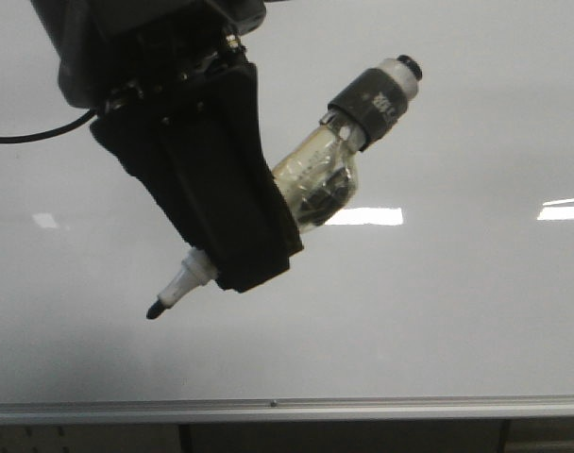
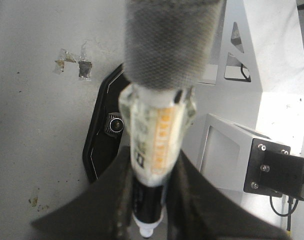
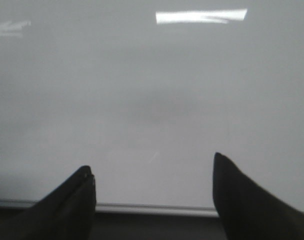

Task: Write number 2 on whiteboard

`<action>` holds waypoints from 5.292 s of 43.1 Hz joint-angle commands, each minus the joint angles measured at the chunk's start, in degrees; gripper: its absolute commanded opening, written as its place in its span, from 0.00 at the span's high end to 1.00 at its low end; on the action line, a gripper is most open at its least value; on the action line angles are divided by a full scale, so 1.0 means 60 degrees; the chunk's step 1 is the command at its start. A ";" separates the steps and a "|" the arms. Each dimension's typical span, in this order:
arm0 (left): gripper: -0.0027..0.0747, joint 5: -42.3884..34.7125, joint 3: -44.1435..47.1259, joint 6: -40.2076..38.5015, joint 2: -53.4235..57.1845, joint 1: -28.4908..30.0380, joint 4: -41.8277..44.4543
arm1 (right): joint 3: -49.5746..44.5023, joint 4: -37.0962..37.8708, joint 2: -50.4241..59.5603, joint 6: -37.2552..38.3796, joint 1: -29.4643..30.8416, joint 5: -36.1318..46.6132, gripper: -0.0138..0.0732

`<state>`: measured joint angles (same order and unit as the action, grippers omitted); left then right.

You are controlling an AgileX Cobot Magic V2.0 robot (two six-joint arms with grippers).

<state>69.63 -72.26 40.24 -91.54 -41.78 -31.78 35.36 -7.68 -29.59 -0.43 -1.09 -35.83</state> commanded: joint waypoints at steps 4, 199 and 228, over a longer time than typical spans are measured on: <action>0.99 0.0466 -0.0290 0.0009 0.0459 -0.0079 -0.0490 | 0.1499 -0.1637 -0.1969 -0.1468 -0.0500 -0.0931 0.24; 0.99 0.0293 -0.0290 0.0032 0.0459 -0.0079 -0.0490 | 0.6213 -0.3030 -0.7656 -0.5114 -0.0494 0.2313 0.94; 0.99 0.0268 -0.0290 0.0032 0.0459 -0.0079 -0.0490 | 0.6213 -0.3023 -0.8219 -0.5114 -0.0494 0.2815 0.94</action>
<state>69.87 -72.26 40.68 -91.07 -41.91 -31.88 70.61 -25.31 -80.17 -30.67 -4.18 -24.70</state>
